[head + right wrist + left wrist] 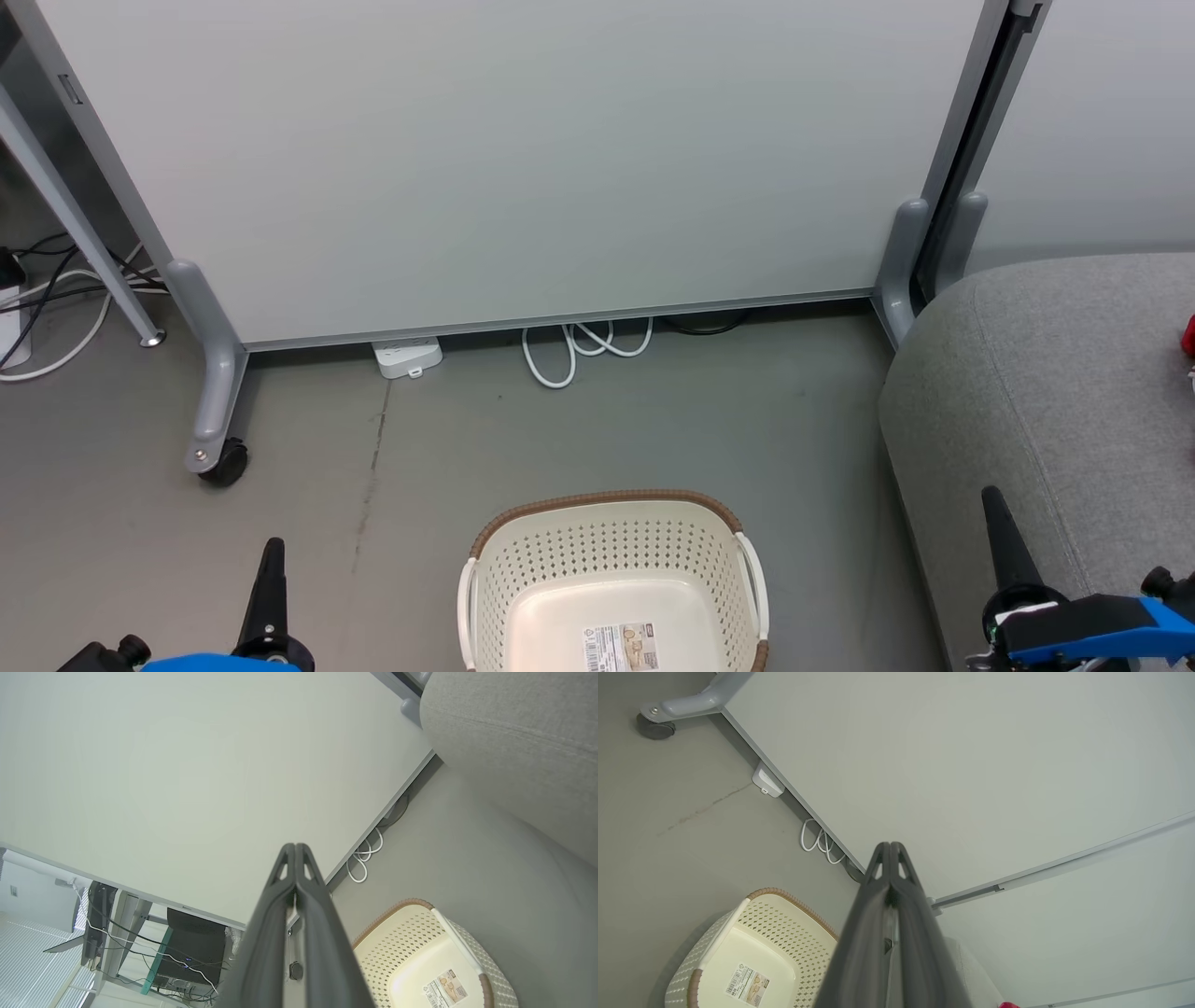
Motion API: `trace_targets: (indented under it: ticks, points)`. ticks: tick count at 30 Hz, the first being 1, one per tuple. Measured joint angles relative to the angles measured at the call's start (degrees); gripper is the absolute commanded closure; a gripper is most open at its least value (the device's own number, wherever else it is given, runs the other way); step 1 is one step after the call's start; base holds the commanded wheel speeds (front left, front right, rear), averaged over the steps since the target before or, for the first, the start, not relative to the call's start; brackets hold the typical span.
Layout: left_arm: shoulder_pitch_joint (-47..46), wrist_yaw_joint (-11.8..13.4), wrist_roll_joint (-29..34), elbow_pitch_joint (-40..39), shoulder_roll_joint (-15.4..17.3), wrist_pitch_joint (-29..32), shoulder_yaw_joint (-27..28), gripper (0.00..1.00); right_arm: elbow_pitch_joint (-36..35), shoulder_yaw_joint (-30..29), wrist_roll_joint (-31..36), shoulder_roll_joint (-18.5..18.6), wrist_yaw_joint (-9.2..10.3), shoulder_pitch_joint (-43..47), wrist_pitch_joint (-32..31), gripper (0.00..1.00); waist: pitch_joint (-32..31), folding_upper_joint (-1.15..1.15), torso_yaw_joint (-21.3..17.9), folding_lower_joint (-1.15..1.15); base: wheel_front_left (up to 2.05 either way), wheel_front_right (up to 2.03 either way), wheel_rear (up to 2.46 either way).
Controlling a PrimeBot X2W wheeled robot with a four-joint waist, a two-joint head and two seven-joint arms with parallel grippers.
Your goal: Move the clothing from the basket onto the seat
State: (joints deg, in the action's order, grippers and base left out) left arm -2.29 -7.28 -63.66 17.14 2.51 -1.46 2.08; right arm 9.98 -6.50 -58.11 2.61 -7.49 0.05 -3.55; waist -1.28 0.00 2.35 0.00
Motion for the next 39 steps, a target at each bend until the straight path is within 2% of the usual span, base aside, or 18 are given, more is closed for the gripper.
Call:
trace_targets:
  ticks: [39]
  points:
    - [-2.4,0.0,-18.7,-2.0,0.1,5.3,3.0,1.0,2.6,0.0,-22.4,0.1,0.0,-3.8,-1.9,1.0,0.9,0.0,-1.4,0.0,0.0,0.0,0.0]
